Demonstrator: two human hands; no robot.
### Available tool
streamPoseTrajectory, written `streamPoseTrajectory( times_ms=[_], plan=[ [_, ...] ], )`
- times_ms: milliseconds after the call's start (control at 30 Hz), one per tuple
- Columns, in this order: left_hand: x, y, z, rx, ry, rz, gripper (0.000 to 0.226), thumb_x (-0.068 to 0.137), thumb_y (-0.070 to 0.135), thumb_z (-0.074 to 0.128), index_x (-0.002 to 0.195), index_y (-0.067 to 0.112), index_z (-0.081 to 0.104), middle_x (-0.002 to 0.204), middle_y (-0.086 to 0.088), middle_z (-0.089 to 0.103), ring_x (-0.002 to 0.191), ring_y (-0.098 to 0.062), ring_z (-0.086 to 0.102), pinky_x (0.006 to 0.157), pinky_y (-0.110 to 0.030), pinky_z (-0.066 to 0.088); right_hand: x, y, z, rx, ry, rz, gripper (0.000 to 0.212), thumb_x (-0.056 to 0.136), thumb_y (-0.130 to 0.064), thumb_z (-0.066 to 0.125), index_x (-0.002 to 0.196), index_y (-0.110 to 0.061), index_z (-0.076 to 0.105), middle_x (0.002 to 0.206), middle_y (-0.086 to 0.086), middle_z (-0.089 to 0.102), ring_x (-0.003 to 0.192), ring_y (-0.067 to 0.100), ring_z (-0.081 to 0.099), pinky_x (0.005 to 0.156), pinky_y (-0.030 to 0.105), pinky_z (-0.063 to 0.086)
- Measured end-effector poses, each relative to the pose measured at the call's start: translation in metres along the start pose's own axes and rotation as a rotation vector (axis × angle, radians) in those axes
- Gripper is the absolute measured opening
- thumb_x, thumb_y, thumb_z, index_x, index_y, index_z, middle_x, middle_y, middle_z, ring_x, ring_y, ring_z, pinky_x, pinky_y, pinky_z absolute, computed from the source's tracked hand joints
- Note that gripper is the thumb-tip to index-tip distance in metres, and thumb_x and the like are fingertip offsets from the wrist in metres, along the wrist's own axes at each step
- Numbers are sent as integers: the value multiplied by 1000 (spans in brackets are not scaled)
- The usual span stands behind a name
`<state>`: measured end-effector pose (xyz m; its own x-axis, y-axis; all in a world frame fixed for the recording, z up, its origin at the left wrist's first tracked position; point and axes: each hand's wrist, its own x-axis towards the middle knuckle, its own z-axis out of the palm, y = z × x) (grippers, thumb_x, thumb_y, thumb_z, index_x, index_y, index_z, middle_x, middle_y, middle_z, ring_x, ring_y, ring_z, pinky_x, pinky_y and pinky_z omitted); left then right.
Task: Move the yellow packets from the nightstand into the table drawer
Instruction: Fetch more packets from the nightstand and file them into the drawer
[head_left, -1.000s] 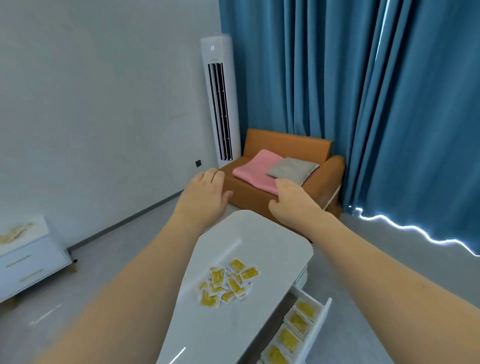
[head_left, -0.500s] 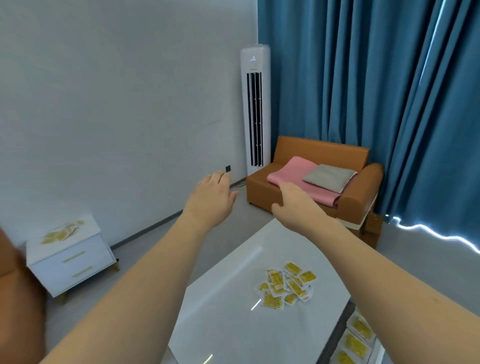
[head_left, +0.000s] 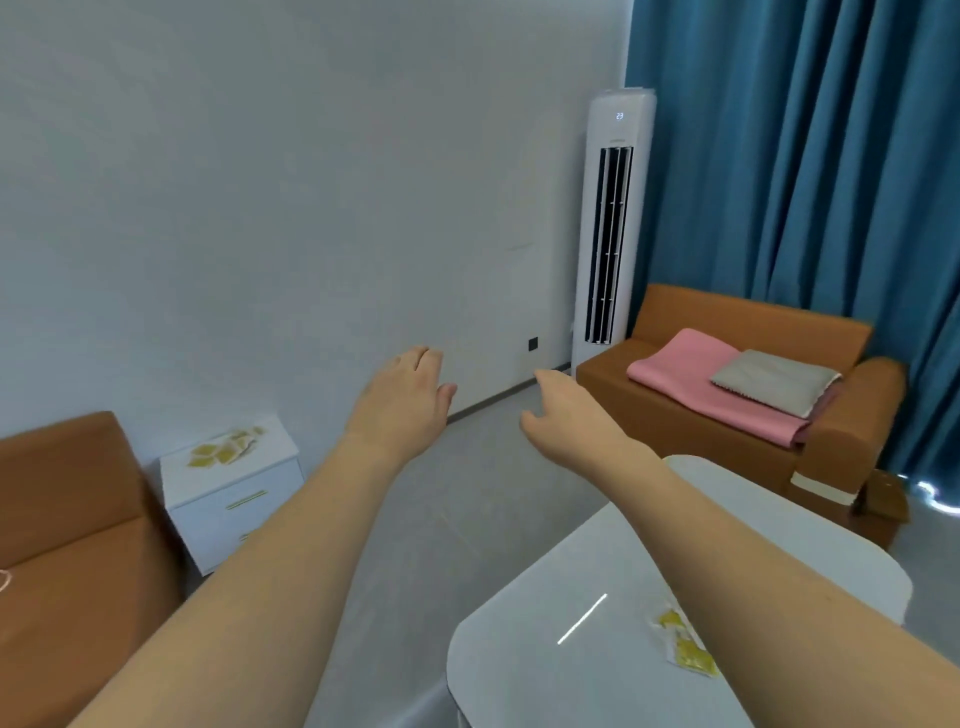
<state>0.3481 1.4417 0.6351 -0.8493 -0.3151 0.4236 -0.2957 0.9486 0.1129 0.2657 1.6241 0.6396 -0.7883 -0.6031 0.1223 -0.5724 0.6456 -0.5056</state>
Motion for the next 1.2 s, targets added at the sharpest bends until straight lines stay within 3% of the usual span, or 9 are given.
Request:
streamPoseTrajectory(
  times_ms=[233,467,600,1000,1200],
  plan=[
    [37,-176,-10,32,-43,-14,46,102,31,41,140,5,42,144,-13,44,125,-35,45,104,-42,39,90,-127,92,3,-41,7,42,99,-16,43,138,0,39,145,16,39,134,28,37,105,32,32],
    [110,-309,26,5,-81,3,47,103,31,39,143,6,39,147,-11,42,129,-32,43,106,-40,38,211,-191,166,8,-22,33,44,97,-17,44,138,0,40,144,16,41,134,30,37,107,35,32],
    [162,-392,41,28,-96,-5,47,104,32,38,144,8,38,149,-8,40,131,-29,42,106,-38,37,302,-229,214,58,-30,21,39,94,-18,45,130,-4,46,133,14,49,125,31,45,102,37,39],
    [287,-707,74,43,-129,-242,49,104,32,39,148,10,34,151,-7,37,133,-29,40,104,-39,38,547,-423,379,103,-161,-143,48,98,-16,43,142,-1,35,147,13,39,135,27,37,109,31,31],
    [341,-866,106,5,-193,-279,50,104,33,39,149,12,32,152,-6,36,134,-28,39,104,-40,39,654,-505,471,102,-227,-127,60,100,-20,42,154,-6,18,160,8,22,147,22,21,117,31,20]
  ],
)
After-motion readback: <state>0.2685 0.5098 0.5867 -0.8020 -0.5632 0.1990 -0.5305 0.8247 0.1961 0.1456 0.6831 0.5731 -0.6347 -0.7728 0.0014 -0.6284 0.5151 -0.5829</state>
